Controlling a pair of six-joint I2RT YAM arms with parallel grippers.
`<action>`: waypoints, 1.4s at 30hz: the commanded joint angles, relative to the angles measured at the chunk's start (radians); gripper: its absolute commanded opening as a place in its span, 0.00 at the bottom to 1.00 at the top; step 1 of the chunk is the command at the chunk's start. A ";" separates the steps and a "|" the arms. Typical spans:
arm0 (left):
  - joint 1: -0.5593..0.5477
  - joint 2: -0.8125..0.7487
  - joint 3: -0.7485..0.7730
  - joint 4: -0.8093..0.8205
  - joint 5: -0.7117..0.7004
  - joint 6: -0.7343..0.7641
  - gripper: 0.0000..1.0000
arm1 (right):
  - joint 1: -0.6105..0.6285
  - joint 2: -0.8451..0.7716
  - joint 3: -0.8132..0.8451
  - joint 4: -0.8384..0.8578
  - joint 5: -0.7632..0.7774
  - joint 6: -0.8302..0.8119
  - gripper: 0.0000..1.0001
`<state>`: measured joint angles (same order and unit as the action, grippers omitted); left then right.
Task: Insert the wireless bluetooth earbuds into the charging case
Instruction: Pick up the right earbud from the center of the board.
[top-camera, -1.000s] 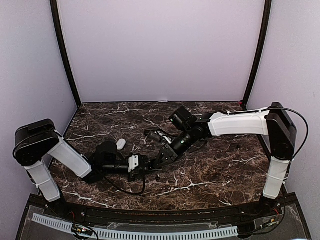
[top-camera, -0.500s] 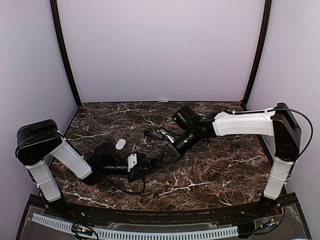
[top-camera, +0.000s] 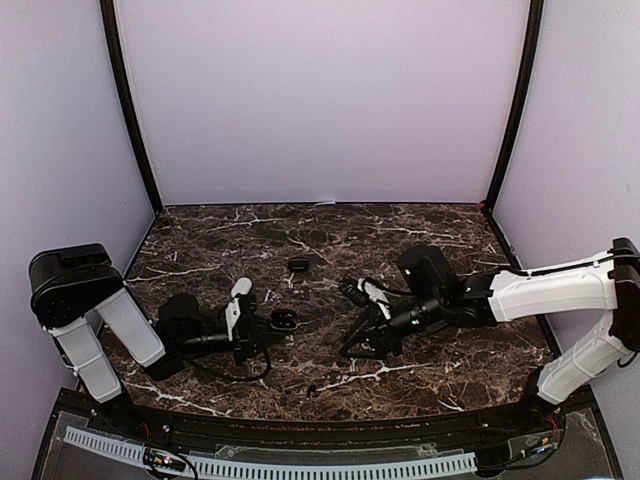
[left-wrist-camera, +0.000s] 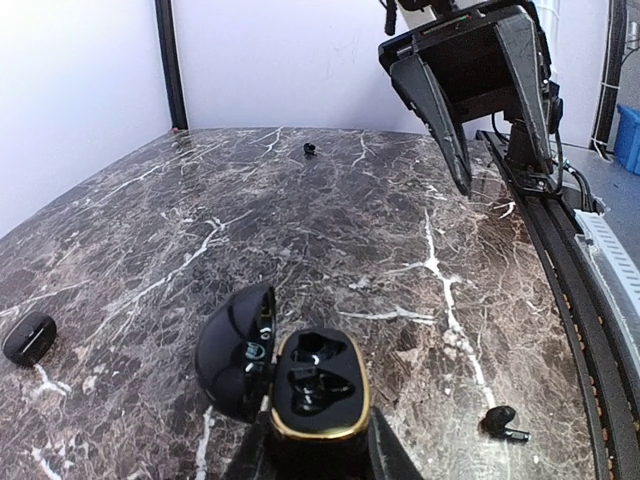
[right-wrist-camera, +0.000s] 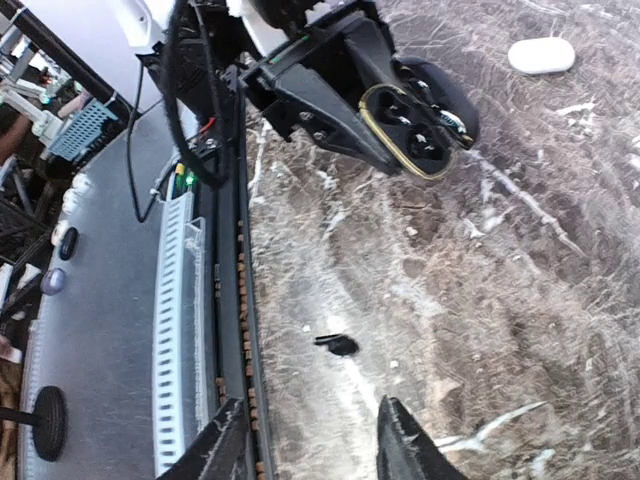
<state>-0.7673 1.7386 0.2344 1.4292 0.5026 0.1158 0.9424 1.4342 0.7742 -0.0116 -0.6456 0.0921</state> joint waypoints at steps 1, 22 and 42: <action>0.009 -0.074 -0.040 0.060 -0.029 -0.057 0.09 | -0.011 0.033 0.028 0.122 0.072 0.062 0.45; 0.040 -0.301 -0.072 -0.194 -0.062 -0.083 0.09 | 0.151 0.038 0.243 -0.515 0.647 0.766 0.60; 0.041 -0.334 -0.148 -0.133 -0.280 -0.170 0.09 | 0.343 0.604 0.785 -0.800 0.679 1.268 0.41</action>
<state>-0.7311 1.4326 0.0952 1.3033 0.2584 -0.0544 1.2675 1.9953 1.4788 -0.7136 0.0502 1.2602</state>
